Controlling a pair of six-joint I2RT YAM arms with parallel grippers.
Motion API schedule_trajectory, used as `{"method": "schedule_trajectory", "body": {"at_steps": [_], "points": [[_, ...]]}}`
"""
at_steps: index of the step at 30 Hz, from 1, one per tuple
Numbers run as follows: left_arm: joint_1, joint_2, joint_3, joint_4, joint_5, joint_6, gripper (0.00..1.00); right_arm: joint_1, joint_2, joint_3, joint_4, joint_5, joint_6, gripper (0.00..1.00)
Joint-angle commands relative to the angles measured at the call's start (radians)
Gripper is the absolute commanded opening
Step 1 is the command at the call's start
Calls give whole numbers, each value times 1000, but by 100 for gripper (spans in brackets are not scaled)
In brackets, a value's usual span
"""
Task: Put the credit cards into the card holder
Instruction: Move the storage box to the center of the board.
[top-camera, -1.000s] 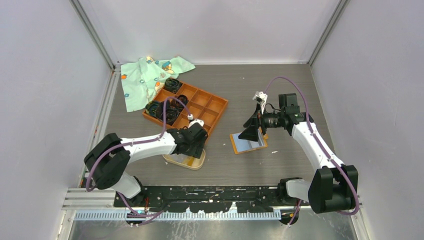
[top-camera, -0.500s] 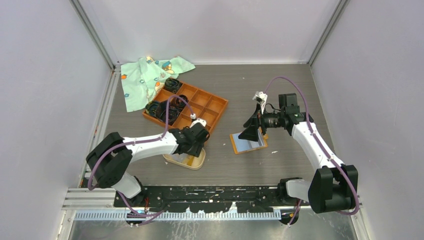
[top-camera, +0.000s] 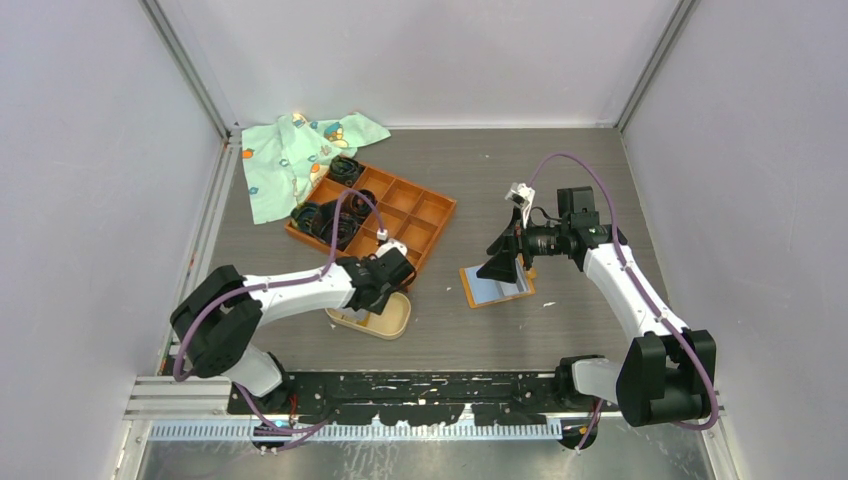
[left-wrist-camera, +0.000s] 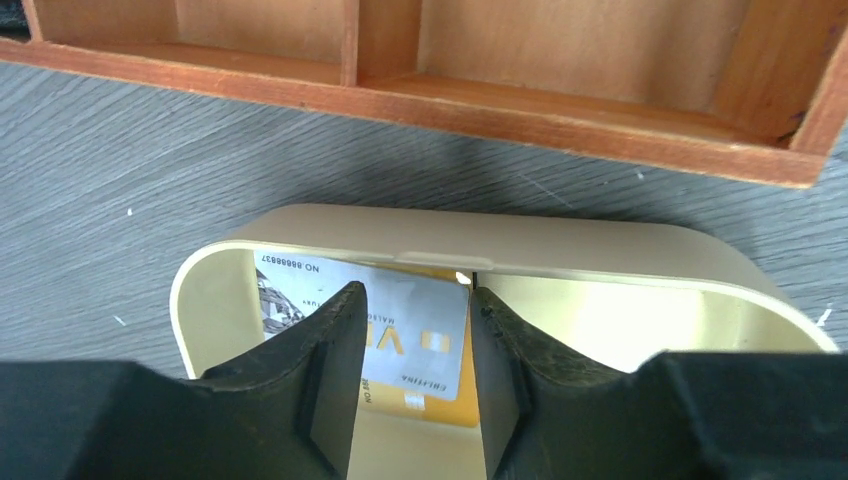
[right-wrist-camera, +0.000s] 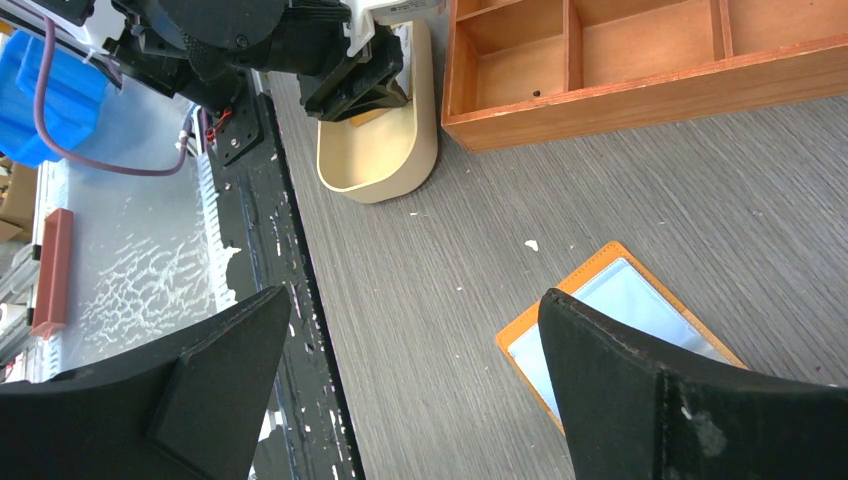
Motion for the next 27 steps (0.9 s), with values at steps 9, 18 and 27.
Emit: {"method": "schedule_trajectory", "body": {"at_steps": [9, 18, 27], "points": [[3, -87, 57, -103, -80, 14, 41, 5, -3, 22, 4, -18, -18, 99], [3, -65, 52, -61, 113, 86, 49, 4, -3, 23, 4, -20, -20, 100], [3, 37, 107, -157, 21, 64, 50, 5, -3, 25, 1, -22, -20, 99]]}}
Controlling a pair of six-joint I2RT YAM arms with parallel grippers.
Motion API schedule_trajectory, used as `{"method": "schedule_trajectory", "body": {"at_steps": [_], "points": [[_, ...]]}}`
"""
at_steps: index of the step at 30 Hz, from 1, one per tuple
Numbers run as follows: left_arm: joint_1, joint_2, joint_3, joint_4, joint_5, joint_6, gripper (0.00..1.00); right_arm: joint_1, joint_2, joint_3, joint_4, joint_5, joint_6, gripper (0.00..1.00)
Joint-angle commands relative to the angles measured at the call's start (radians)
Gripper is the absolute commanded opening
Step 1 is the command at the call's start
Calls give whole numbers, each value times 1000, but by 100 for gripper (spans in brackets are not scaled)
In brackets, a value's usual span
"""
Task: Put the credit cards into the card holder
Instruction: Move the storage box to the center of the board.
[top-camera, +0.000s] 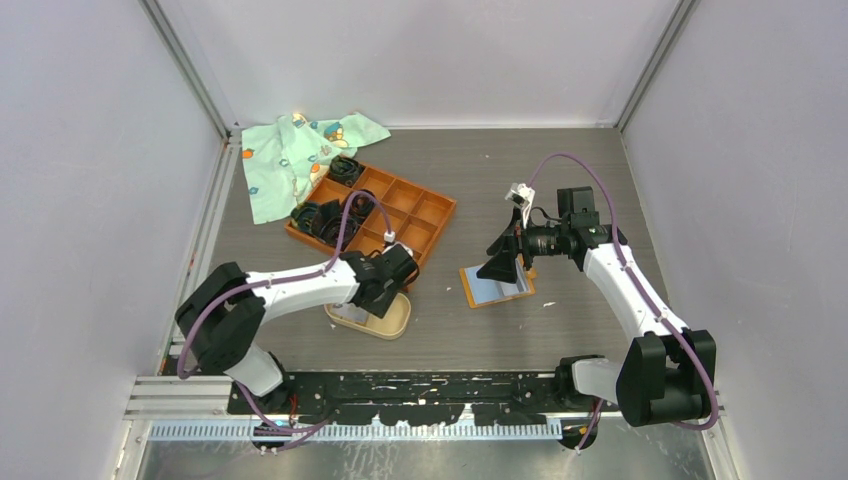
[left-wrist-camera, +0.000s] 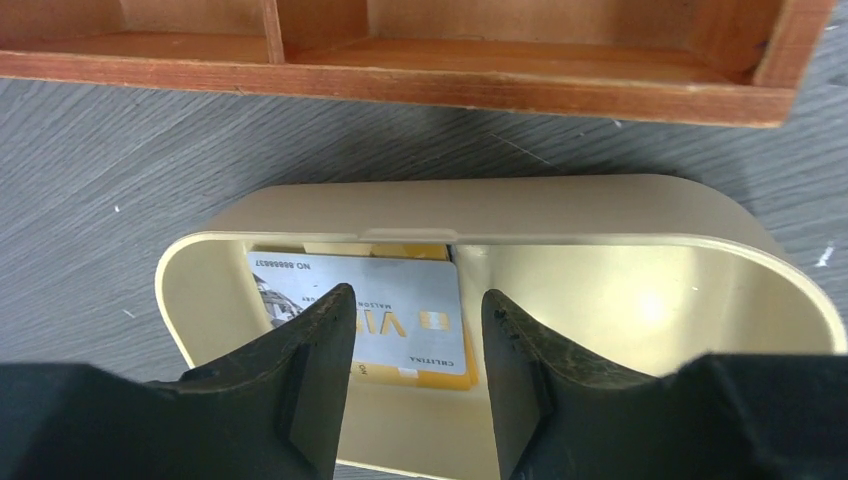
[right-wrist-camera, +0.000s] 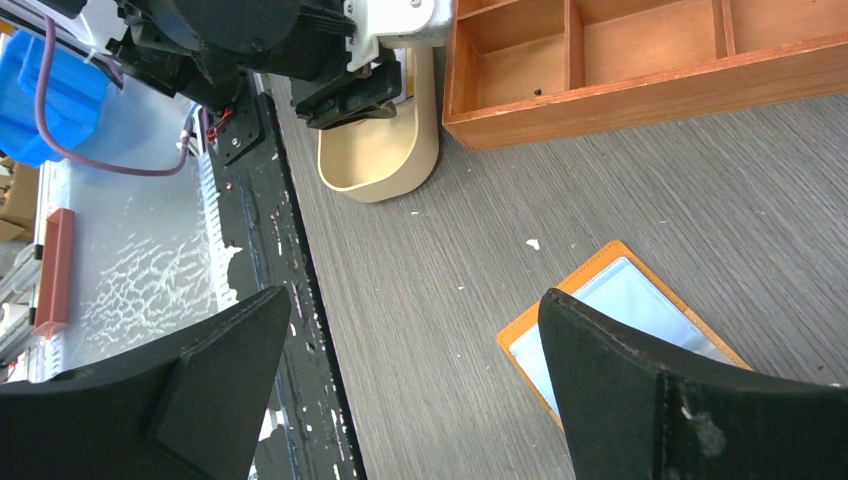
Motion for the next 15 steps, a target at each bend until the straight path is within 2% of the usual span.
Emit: {"method": "schedule_trajectory", "body": {"at_steps": [1, 15], "points": [[2, 16, 50, -63, -70, -4, 50, 5, -3, 25, 5, -23, -19, 99], [-4, 0, 61, -121, -166, -20, 38, 5, -2, 25, 1, -24, -23, 99]]}}
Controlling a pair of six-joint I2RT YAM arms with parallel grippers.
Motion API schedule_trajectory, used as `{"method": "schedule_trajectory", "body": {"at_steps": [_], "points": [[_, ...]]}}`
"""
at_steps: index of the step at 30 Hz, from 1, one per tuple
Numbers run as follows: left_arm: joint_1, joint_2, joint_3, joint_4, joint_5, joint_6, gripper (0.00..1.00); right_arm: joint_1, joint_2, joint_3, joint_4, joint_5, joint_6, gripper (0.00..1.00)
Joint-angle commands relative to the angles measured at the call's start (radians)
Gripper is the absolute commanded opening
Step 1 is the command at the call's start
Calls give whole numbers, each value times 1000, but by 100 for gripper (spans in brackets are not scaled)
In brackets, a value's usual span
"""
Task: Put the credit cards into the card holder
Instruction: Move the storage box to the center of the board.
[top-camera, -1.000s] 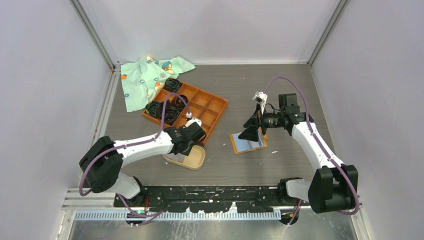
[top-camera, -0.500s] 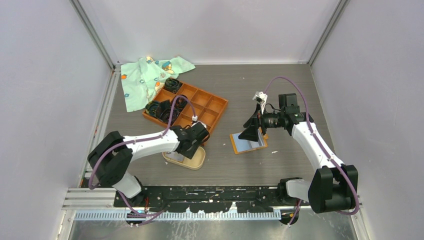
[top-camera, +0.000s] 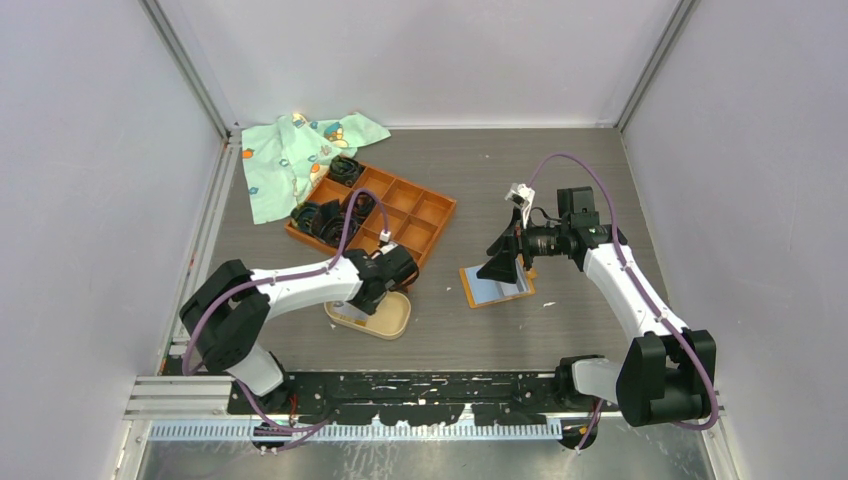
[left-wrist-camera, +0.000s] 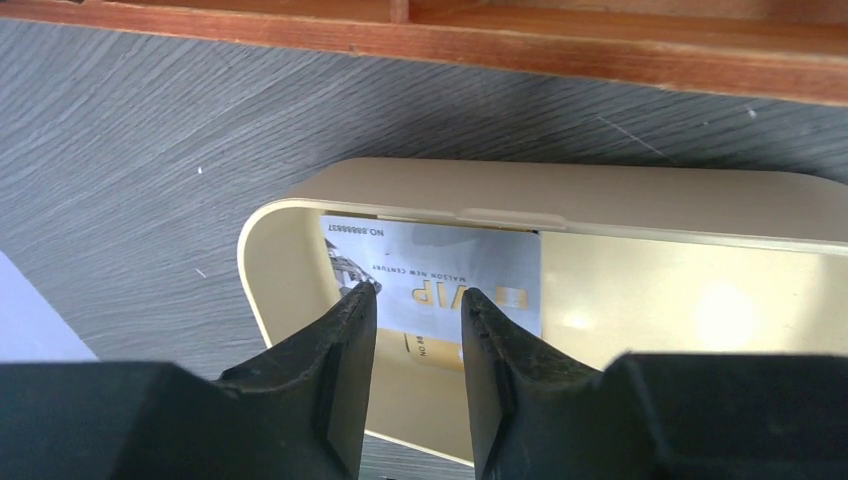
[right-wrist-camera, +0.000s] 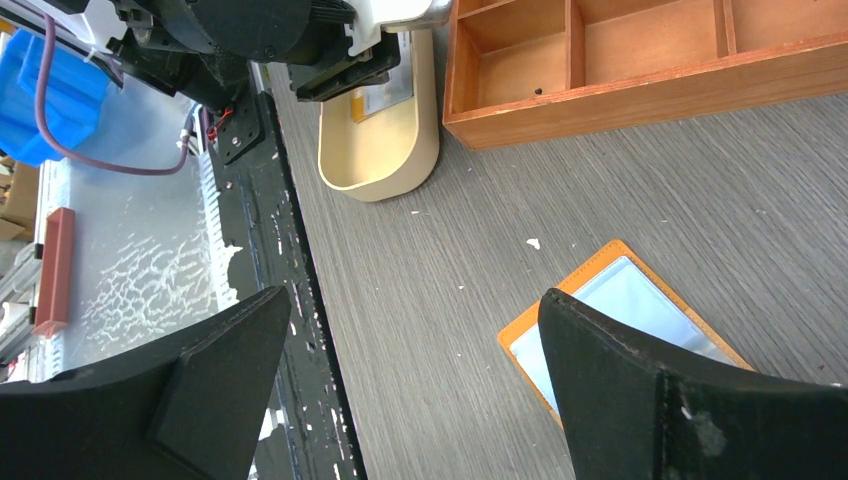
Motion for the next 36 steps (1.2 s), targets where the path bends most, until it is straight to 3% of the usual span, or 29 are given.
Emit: {"method": "schedule_trajectory", "body": {"at_steps": [1, 8, 19, 27, 36], "points": [[-4, -33, 38, -27, -44, -6, 37, 4, -1, 26, 3, -24, -22, 99], [-9, -35, 20, 52, 116, 29, 43, 5, -4, 27, 2, -25, -24, 100], [-34, 59, 65, -16, 3, 0, 46, 5, -4, 30, -4, -29, -27, 100], [-43, 74, 75, -57, -79, -16, 38, 5, -3, 32, -7, -31, -30, 99], [-53, 35, 90, -84, -111, -14, 36, 4, -3, 32, -11, -33, -32, 100]]}}
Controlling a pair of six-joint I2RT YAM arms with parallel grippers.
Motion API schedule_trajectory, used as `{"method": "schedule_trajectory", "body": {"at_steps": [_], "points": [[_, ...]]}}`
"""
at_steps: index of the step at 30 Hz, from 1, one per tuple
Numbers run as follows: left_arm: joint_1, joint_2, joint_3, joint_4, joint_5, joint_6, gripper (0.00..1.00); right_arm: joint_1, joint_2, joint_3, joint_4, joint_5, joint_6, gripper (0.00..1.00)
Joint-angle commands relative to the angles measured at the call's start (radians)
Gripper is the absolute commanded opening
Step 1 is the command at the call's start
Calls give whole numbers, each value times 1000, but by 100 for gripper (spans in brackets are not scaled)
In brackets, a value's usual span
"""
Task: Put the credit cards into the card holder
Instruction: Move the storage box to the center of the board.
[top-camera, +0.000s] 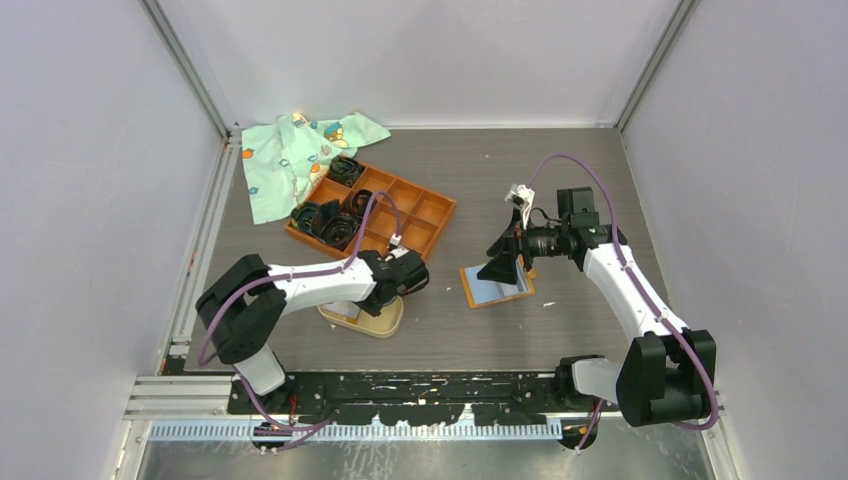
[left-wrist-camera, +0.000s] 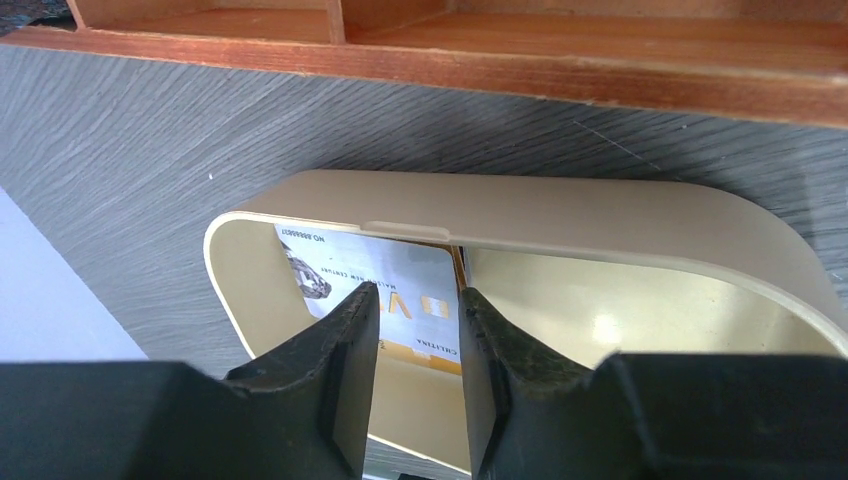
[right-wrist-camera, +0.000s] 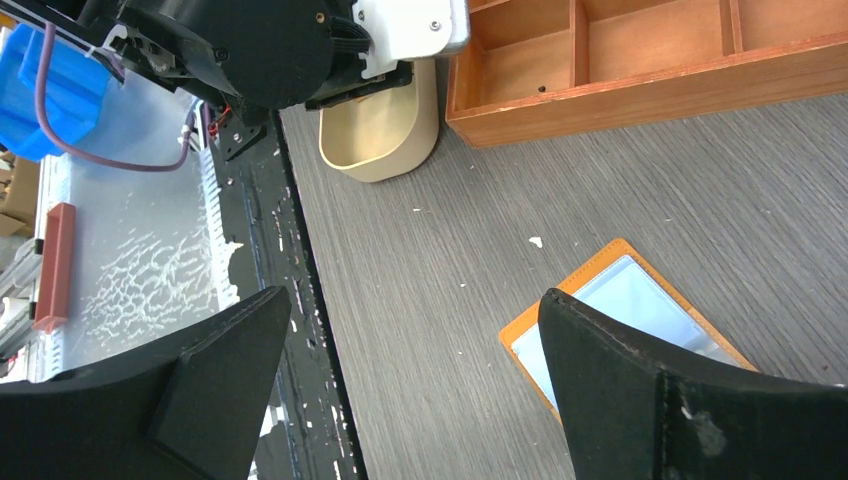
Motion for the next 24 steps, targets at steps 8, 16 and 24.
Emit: {"method": "schedule_trajectory", "body": {"at_steps": [8, 16, 24], "points": [[-21, -66, 56, -74, -90, -14, 35, 5, -3, 32, 1, -30, -17, 99], [-34, -95, 70, -105, -110, -26, 32, 5, -3, 32, -1, -33, -17, 99], [-35, -97, 65, -83, -58, -12, 32, 5, -3, 34, -6, -38, -20, 99]]}}
